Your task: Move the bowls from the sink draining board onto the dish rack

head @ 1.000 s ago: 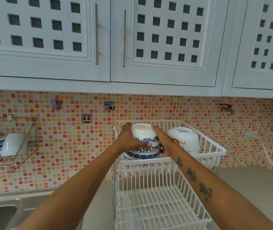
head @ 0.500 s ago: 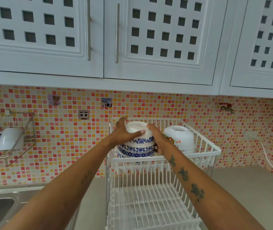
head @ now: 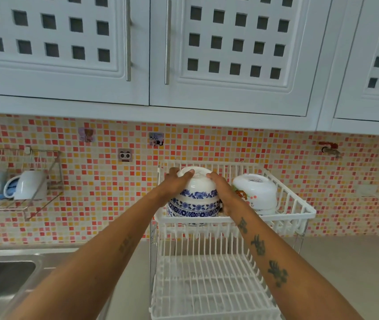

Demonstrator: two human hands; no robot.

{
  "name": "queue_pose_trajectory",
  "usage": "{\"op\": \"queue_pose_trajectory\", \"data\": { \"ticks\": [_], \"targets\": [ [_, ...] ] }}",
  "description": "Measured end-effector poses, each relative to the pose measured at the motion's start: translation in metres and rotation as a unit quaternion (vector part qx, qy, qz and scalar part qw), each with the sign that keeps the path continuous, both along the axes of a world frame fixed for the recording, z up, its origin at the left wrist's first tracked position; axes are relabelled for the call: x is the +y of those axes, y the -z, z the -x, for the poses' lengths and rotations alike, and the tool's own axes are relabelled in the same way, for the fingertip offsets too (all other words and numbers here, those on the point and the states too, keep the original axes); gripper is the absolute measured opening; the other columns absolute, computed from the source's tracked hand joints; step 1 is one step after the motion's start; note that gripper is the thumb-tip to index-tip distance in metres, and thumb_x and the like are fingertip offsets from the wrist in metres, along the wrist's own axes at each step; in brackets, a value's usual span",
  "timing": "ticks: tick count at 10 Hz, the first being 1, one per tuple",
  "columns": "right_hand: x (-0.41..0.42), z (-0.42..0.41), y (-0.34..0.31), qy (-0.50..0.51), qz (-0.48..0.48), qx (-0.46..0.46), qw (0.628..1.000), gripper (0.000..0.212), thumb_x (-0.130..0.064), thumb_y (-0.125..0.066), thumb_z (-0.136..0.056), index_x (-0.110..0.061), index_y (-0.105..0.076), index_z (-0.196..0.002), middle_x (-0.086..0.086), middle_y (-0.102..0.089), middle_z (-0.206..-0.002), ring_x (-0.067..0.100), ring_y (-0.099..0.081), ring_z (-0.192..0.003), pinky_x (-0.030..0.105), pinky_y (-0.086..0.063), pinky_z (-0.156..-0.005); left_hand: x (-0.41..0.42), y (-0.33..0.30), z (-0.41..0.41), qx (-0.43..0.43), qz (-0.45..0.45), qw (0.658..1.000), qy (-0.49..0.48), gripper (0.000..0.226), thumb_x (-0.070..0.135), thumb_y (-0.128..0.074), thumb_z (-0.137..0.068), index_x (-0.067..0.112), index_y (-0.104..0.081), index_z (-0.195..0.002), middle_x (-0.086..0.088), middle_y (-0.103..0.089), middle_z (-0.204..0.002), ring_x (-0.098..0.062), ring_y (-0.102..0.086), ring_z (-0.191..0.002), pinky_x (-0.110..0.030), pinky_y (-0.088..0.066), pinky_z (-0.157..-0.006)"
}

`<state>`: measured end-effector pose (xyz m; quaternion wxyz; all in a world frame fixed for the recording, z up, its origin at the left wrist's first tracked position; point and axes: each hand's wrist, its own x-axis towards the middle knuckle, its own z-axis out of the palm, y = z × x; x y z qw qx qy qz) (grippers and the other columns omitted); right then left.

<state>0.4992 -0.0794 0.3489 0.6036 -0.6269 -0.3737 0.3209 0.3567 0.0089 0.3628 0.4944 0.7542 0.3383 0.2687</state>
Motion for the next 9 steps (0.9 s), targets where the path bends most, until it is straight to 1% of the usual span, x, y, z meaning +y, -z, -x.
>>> {"op": "queue_pose_trajectory", "data": {
  "ticks": [1, 2, 3, 4, 5, 6, 7, 8, 9],
  "targets": [
    [-0.002, 0.004, -0.002, 0.004, 0.003, -0.005, 1.000, 0.026, -0.038, -0.044, -0.093, -0.021, -0.062, -0.102, 0.011, -0.071, -0.094, 0.027, -0.066, -0.082, 0.039, -0.052, -0.083, -0.001, 0.000, 0.002, 0.003, -0.005, 1.000, 0.001, 0.099, 0.076, -0.046, -0.066, 0.026, -0.022, -0.148, -0.011, -0.037, -0.146, -0.034, -0.048, -0.127, -0.049, -0.047, -0.104],
    [-0.003, 0.007, -0.003, 0.012, 0.004, -0.010, 1.000, 0.031, -0.038, -0.044, -0.092, -0.019, -0.062, -0.109, 0.014, -0.071, -0.098, 0.028, -0.066, -0.082, 0.038, -0.052, -0.081, -0.002, 0.001, 0.002, -0.003, -0.007, 1.000, -0.004, 0.101, 0.078, -0.045, -0.064, 0.026, -0.023, -0.148, -0.011, -0.036, -0.147, -0.033, -0.047, -0.128, -0.050, -0.046, -0.104],
    [-0.006, 0.012, -0.005, 0.024, 0.009, -0.018, 1.000, 0.038, -0.041, -0.044, -0.091, -0.018, -0.060, -0.117, 0.015, -0.071, -0.105, 0.027, -0.067, -0.084, 0.035, -0.052, -0.075, -0.004, -0.001, 0.005, 0.000, -0.001, 1.000, -0.003, 0.103, 0.080, -0.044, -0.065, 0.025, -0.020, -0.149, -0.013, -0.034, -0.150, -0.035, -0.046, -0.130, -0.050, -0.046, -0.104],
    [-0.007, 0.013, -0.004, 0.055, 0.025, -0.036, 0.998, 0.063, -0.059, -0.045, -0.076, -0.019, -0.056, -0.123, 0.011, -0.069, -0.112, 0.028, -0.067, -0.093, 0.035, -0.054, -0.077, -0.013, -0.009, 0.008, 0.012, -0.020, 1.000, -0.002, 0.081, 0.060, -0.041, -0.092, 0.013, -0.013, -0.152, -0.016, -0.031, -0.153, -0.036, -0.043, -0.134, -0.047, -0.044, -0.107],
    [-0.002, 0.005, 0.001, 0.104, 0.030, -0.090, 0.990, 0.084, -0.071, -0.044, -0.064, -0.020, -0.052, -0.130, 0.008, -0.065, -0.125, 0.028, -0.065, -0.105, 0.046, -0.052, -0.093, -0.014, -0.016, 0.014, 0.022, -0.050, 0.999, -0.005, 0.076, 0.053, -0.037, -0.097, 0.008, -0.011, -0.153, -0.015, -0.022, -0.159, -0.034, -0.034, -0.141, -0.047, -0.036, -0.112],
    [-0.017, 0.026, -0.012, 0.147, 0.039, -0.183, 0.971, 0.073, -0.063, -0.044, -0.084, -0.018, -0.041, -0.141, 0.007, -0.051, -0.142, 0.029, -0.054, -0.124, 0.041, -0.044, -0.102, -0.016, -0.025, 0.036, 0.031, -0.082, 0.996, 0.012, 0.075, 0.052, -0.036, -0.099, 0.006, -0.012, -0.153, -0.014, -0.016, -0.161, -0.034, -0.029, -0.144, -0.045, -0.031, -0.114],
    [-0.021, 0.037, -0.020, 0.177, 0.054, -0.273, 0.944, 0.067, -0.057, -0.042, -0.091, -0.016, -0.036, -0.143, 0.012, -0.041, -0.146, 0.031, -0.047, -0.129, 0.042, -0.040, -0.102, -0.012, -0.029, 0.064, 0.060, -0.100, 0.993, 0.037, 0.072, 0.049, -0.036, -0.100, 0.007, -0.011, -0.154, -0.014, -0.012, -0.162, -0.033, -0.026, -0.145, -0.044, -0.029, -0.114],
    [-0.026, 0.058, -0.027, 0.180, 0.050, -0.351, 0.918, 0.065, -0.055, -0.044, -0.091, -0.017, -0.035, -0.143, 0.011, -0.034, -0.148, 0.030, -0.043, -0.132, 0.043, -0.038, -0.107, -0.013, -0.031, 0.099, 0.087, -0.136, 0.986, 0.033, 0.071, 0.048, -0.034, -0.100, 0.007, -0.010, -0.154, -0.013, -0.013, -0.163, -0.032, -0.027, -0.146, -0.044, -0.030, -0.115],
    [-0.029, 0.085, -0.041, 0.163, 0.047, -0.414, 0.894, 0.066, -0.052, -0.045, -0.092, -0.017, -0.031, -0.146, 0.008, -0.024, -0.155, 0.030, -0.031, -0.141, 0.045, -0.030, -0.114, -0.013, -0.034, 0.130, 0.115, -0.173, 0.978, 0.003, 0.071, 0.047, -0.031, -0.101, 0.005, -0.009, -0.154, -0.013, -0.011, -0.163, -0.030, -0.024, -0.147, -0.039, -0.024, -0.117]
  ]
}}
